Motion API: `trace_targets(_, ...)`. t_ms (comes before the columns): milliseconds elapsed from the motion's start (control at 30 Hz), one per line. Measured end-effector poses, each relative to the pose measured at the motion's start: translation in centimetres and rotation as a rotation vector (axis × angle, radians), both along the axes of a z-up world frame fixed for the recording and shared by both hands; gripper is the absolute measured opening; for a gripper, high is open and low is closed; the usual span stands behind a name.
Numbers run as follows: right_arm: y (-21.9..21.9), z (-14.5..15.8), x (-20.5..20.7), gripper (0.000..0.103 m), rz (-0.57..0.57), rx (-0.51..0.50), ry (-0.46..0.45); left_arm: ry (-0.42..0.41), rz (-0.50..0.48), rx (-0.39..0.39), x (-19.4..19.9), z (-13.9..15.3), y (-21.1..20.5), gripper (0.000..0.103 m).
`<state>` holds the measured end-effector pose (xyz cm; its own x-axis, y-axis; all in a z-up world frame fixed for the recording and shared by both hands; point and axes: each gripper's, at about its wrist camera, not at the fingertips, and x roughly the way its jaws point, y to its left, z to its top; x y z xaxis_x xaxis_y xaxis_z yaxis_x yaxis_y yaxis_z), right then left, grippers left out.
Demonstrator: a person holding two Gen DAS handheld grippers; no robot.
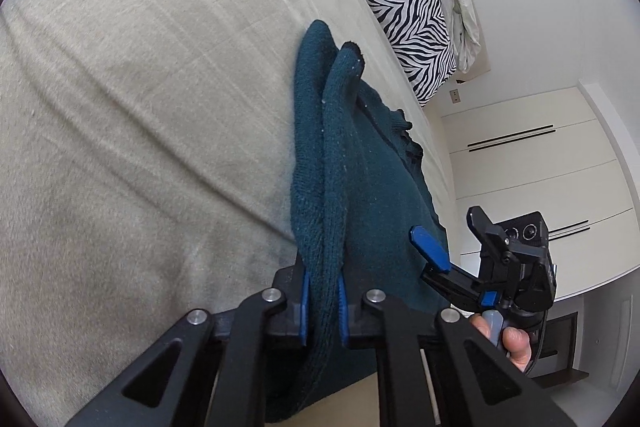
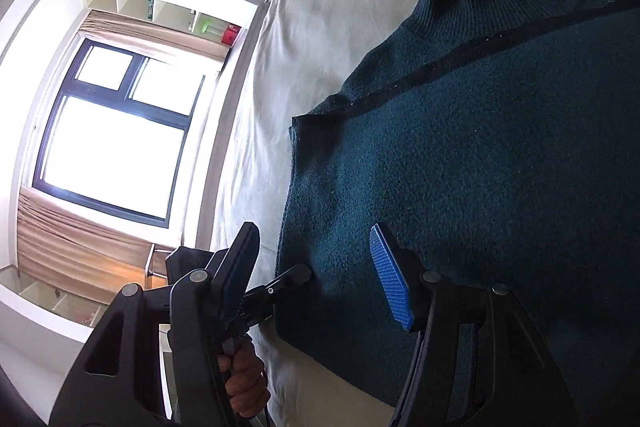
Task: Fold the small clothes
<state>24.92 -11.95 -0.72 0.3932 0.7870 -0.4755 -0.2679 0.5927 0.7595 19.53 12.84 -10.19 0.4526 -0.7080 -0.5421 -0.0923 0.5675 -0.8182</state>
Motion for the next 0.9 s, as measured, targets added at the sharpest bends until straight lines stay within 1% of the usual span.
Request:
trace_targets(33,0.2,-0.7,0.8,0.057,-0.007,-0.02,0.022,-0.005,-0.001,-0.006,0.0,0.2,0.0,0.012)
trace_targets(67,0.1,-1.4,1.4,0.057,-0.009,-0.019,0.033,-0.011,-0.003,-0.015,0.0,0.4,-0.1,0.012)
trace_targets(133,-0.4,-2.1,1.8,0.057,-0.01,0.026,0.021,-0.023,-0.006,-0.018,0.1,1.2,-0.4,0.011)
trace_targets(233,-1.1,-2.2,2.0,0.057,0.006,0.068,0.032,-0.045,-0.02,-0.02,0.3,2.7,-1.2,0.011)
trace_targets(267,-1.6,-2.3,2.2,0.057,0.01,0.101,0.052,-0.055,-0.027,-0.016,0.4,3.4,-1.6,0.011)
trace_targets(333,-3.3,-2.3,2.3,0.057,0.012,0.212,0.097,-0.085,-0.048,-0.004,0.5,5.3,-2.7,0.011)
trace_targets(367,-4.4,-2.0,2.0,0.058,0.012,0.257,0.096,-0.102,-0.063,0.005,0.7,6.3,-3.5,0.011)
trace_targets(467,-8.2,-1.1,1.6,0.065,-0.005,0.345,0.076,-0.146,-0.12,0.034,1.4,9.0,-7.0,0.011)
trace_targets(533,-11.2,-1.1,1.5,0.067,-0.017,0.413,0.085,-0.172,-0.171,0.058,2.1,10.5,-10.1,0.011)
trace_targets(600,-14.3,-1.2,1.4,0.072,-0.05,0.441,0.086,-0.191,-0.223,0.078,2.8,11.4,-13.9,0.011)
trace_targets(700,-18.6,-1.8,1.3,0.073,-0.086,0.474,0.093,-0.207,-0.303,0.105,3.4,11.2,-20.0,0.011)
trace_targets(833,-23.3,-2.7,1.1,0.072,-0.116,0.544,0.098,-0.192,-0.389,0.118,4.0,8.2,-26.8,0.013)
trace_targets(867,-24.0,-2.9,1.1,0.072,-0.129,0.539,0.096,-0.177,-0.411,0.105,4.1,7.1,-28.0,0.014)
trace_targets(900,-24.7,-3.1,1.0,0.072,-0.142,0.529,0.1,-0.148,-0.43,0.088,4.1,6.0,-29.0,0.023)
